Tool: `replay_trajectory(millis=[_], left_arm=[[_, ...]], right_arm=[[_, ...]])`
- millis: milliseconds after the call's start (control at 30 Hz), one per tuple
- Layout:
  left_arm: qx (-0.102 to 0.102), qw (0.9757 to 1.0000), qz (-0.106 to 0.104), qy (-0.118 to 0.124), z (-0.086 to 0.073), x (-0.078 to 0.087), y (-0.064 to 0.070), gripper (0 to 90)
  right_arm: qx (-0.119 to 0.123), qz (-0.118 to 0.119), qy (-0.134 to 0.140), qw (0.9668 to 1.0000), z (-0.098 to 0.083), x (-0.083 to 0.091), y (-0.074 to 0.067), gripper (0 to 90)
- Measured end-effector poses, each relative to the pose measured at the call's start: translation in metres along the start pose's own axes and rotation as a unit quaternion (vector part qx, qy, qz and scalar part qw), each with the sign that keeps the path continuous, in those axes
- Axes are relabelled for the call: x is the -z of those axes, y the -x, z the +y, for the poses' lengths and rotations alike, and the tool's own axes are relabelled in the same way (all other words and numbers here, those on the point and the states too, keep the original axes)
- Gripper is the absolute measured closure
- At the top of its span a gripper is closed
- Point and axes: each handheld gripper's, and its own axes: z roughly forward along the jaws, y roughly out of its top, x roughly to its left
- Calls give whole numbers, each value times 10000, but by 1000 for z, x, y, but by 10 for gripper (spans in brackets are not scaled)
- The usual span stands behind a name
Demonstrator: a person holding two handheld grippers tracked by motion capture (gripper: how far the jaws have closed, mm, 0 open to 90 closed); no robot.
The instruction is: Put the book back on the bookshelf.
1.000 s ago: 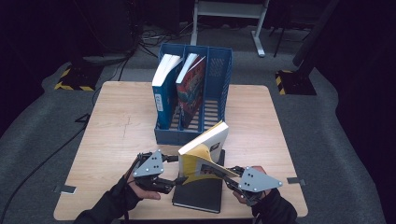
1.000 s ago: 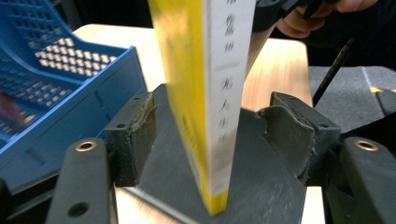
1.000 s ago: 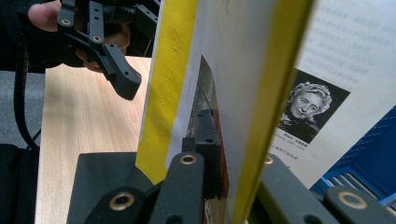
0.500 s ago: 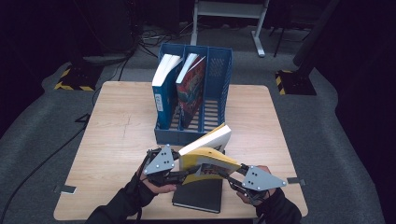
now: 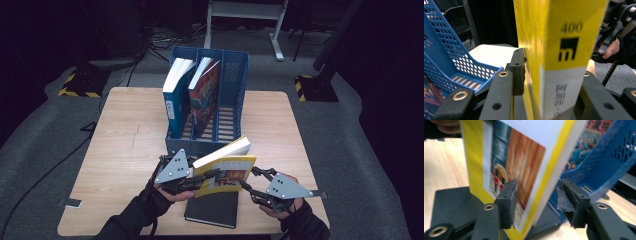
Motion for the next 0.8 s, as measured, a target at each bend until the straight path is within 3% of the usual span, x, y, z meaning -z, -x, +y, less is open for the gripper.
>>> replay_trajectory(millis=[167, 300, 333, 367, 400, 433, 533, 567, 633, 800], left_arm=[[5, 10000, 41, -28, 0, 0, 0, 701], [47, 9999, 57, -99, 1, 1, 0, 738], [47, 9999, 57, -99, 1, 1, 0, 739], [59, 9999, 62, -99, 1, 1, 1, 740], [60, 9999, 60, -98, 1, 1, 1, 740], [58, 9999, 30, -86, 1, 1, 0, 741], [77, 9999, 31, -69, 0, 1, -1, 743], [77, 9999, 31, -69, 0, 1, -1, 743], [94, 9999, 30, -50, 0, 1, -1, 743], [67, 10000, 35, -34, -1, 1, -1, 742]], right_arm=[[-127, -83, -236, 9996, -11, 2, 6, 414], [-299, -131, -750, 9967, -33, 0, 17, 340], [-299, -131, -750, 9967, -33, 0, 17, 340], [-426, -153, -993, 9940, -45, -1, 22, 322], [-426, -153, -993, 9940, -45, -1, 22, 322], [-626, -122, -1213, 9906, -57, -3, 27, 296], [-857, -131, -1500, 9849, -72, -4, 34, 279], [-857, -131, -1500, 9849, -72, -4, 34, 279], [-1142, -48, -1642, 9798, -87, -3, 41, 270], [-1358, -24, -1733, 9755, -99, 0, 44, 253]])
